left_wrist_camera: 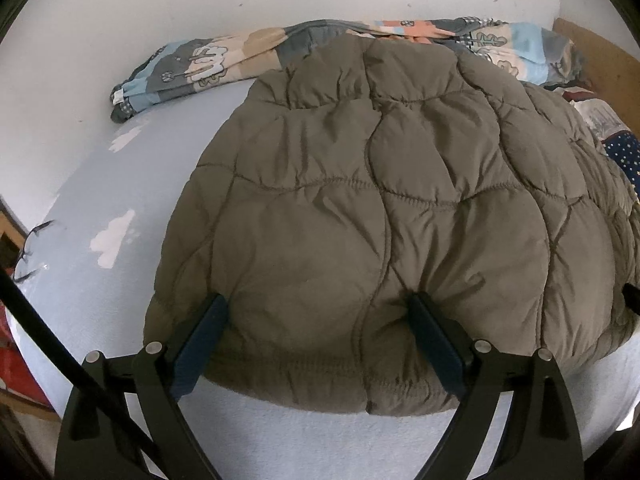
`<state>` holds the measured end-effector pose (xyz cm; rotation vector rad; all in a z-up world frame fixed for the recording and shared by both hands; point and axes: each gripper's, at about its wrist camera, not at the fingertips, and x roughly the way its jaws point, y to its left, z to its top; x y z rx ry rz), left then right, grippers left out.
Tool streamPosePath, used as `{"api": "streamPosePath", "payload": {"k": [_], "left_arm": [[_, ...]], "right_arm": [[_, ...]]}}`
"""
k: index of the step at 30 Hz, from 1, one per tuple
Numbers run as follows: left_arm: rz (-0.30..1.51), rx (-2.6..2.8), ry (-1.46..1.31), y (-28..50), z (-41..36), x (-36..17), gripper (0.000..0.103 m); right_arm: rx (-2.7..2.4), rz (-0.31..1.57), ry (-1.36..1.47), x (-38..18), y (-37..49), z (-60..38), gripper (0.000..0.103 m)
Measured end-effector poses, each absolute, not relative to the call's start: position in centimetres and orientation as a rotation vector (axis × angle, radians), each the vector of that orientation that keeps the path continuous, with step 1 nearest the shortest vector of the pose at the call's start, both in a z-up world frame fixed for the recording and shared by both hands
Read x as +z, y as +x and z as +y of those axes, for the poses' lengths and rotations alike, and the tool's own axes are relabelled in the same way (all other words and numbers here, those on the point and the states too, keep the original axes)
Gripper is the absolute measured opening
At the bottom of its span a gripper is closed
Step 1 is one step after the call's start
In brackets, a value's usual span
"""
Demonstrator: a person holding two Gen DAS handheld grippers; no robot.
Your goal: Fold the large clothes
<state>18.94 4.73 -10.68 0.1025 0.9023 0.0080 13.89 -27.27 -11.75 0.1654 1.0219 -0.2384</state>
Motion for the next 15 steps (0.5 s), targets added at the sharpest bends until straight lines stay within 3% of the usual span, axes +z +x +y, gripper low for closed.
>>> {"api": "streamPosePath", "payload": {"k": [15], "left_arm": [[0.805, 0.062, 0.076, 16.0, 7.2, -8.6, 0.092]], "right_arm": [[-0.305, 0.896, 0.351, -7.8, 8.4, -29.7, 0.087]]}}
